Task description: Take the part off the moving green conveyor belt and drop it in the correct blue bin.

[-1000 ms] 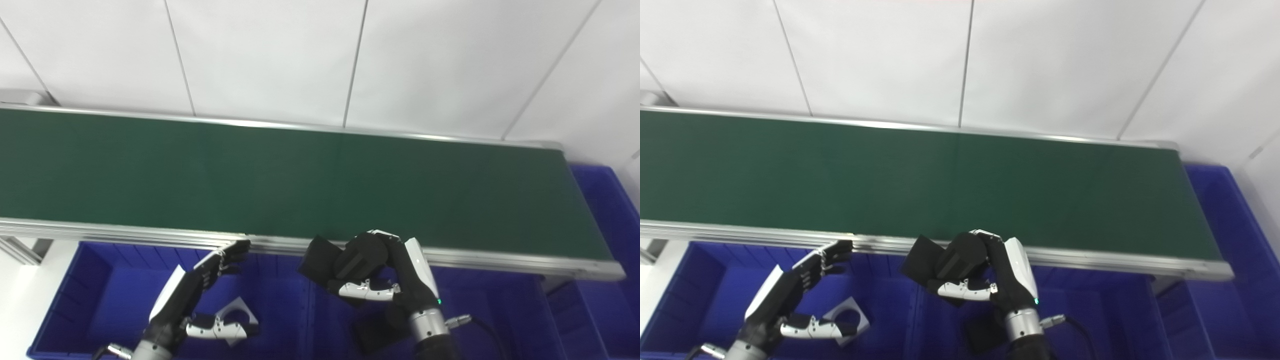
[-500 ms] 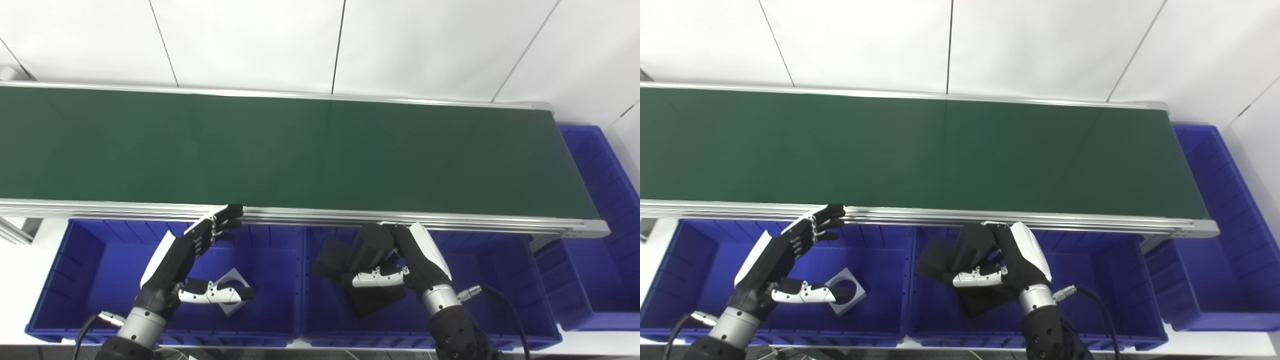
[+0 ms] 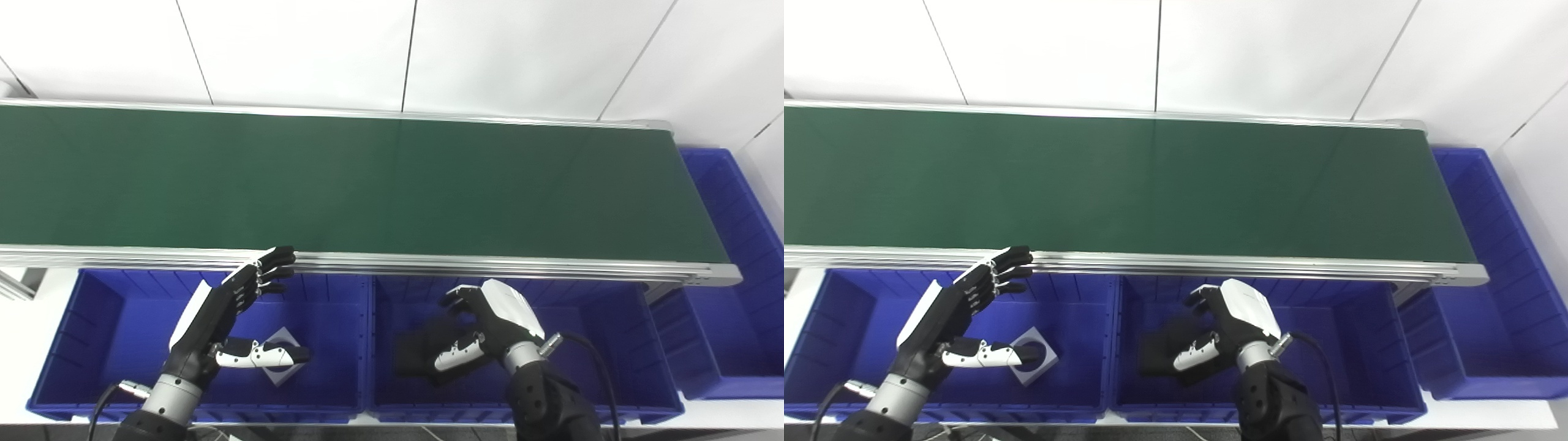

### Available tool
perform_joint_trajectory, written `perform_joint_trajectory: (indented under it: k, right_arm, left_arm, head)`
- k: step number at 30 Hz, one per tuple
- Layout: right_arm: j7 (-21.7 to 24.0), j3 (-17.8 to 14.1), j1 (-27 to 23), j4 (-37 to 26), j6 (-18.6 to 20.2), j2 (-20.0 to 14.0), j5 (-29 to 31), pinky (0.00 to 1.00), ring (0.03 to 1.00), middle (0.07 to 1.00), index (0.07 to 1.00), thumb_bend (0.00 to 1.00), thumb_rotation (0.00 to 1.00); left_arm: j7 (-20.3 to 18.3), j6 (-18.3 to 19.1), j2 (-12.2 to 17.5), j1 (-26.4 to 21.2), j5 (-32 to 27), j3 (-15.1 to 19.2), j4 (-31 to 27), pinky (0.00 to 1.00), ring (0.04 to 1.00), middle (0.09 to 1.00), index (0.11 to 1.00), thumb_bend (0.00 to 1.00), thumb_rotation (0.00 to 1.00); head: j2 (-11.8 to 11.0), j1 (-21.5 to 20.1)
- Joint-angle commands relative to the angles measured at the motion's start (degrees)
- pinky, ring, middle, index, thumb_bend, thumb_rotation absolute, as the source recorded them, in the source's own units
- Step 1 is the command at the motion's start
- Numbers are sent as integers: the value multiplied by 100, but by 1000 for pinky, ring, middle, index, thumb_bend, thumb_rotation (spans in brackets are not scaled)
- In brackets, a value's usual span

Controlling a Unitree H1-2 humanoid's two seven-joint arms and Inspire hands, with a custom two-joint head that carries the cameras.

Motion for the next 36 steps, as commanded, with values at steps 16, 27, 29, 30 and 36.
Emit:
perform_joint_trajectory:
  k: [16,27,29,30,36]
  right_arm:
    - [-318,210,230,-675,-264,50,831,938,991,999,1000,946,237]
    - [-913,-2,510,-906,-711,54,3290,848,979,1000,1000,998,368]
    - [-983,51,573,-977,-719,19,3406,881,976,1000,1000,1000,371]
    - [-1014,80,600,-995,-723,-11,3440,894,977,1000,1000,999,363]
    - [-1294,204,652,-936,-759,-141,3464,881,971,1000,1000,987,327]
  left_arm:
    - [-34,-44,215,-85,268,-15,-197,759,820,858,853,797,114]
    - [-160,257,269,-180,599,-174,-262,780,848,888,879,822,194]
    - [-216,452,293,-242,735,-228,-302,788,856,901,889,829,206]
    - [-222,499,295,-269,794,-250,-301,788,858,906,895,832,210]
    - [-206,540,276,-321,883,-300,-253,785,855,908,898,834,196]
  head:
    - [5,58]
    - [27,120]
    - [36,145]
    - [40,165]
    - [32,157]
